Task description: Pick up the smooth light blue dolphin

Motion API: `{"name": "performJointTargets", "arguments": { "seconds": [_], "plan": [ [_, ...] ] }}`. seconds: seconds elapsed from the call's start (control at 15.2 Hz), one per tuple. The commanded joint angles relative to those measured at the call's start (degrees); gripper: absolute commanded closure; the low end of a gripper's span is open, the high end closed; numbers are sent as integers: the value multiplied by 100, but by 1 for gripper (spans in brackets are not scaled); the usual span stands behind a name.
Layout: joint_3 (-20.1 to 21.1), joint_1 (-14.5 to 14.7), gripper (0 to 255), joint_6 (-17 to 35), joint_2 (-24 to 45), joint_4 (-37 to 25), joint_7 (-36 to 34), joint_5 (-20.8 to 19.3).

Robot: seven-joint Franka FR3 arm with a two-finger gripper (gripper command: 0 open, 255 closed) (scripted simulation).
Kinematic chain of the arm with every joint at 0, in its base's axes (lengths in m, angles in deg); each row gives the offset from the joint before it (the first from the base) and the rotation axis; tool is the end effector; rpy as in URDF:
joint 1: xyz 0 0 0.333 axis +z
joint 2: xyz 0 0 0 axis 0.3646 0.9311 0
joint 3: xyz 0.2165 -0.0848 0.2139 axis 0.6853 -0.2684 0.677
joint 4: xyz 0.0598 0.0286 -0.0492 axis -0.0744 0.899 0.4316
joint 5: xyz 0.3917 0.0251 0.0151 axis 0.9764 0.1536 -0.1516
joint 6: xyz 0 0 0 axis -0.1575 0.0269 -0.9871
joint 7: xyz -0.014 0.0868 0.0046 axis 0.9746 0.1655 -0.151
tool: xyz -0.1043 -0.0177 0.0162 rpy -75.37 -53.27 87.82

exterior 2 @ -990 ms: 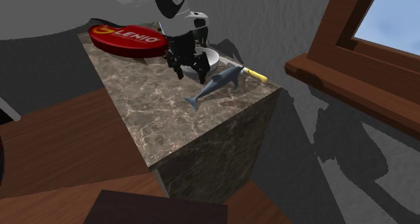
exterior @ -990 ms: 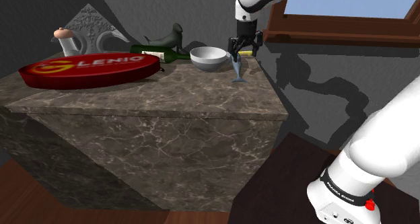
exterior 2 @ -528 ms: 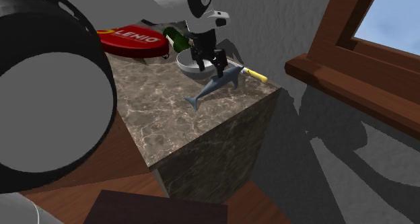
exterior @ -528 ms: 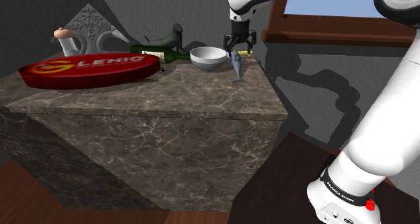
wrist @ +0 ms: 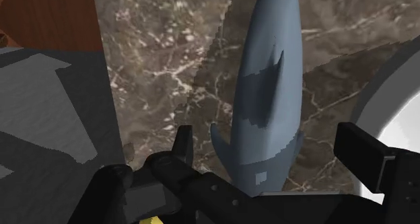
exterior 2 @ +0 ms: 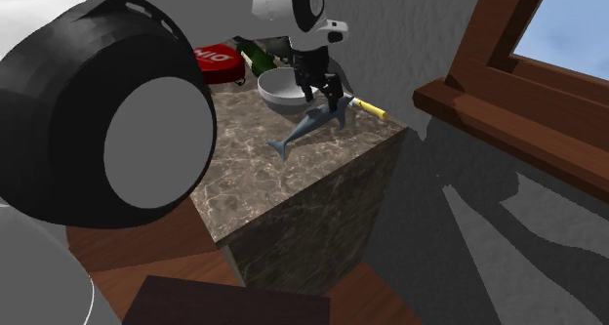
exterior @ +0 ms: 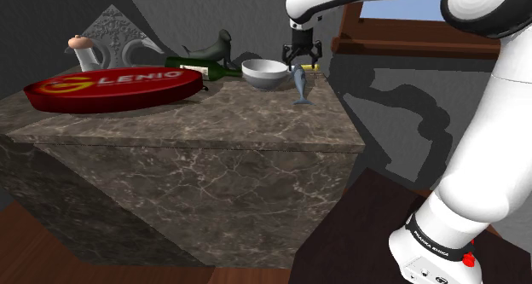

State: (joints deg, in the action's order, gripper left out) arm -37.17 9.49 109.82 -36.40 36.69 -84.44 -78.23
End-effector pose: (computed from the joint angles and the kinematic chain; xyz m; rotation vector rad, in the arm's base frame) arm 0.6079 -0.1556 0.5003 2.7544 -1.0861 0.1293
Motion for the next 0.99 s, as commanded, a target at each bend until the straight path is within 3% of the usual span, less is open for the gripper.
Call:
{"name": "performJointTargets", "arguments": {
  "seconds": [0.0, 0.2, 0.26, 0.79, 0.92],
  "plan": [
    [19, 16, 0, 202, 57, 231, -28, 4],
    [11, 20, 0, 314, 77, 325, -48, -2],
    [10, 17, 255, 411, 36, 460, -62, -9],
    [20, 35, 255, 513, -35, 638, -127, -24],
    [11, 22, 255, 243, 64, 266, -35, 3]
  ]
}}
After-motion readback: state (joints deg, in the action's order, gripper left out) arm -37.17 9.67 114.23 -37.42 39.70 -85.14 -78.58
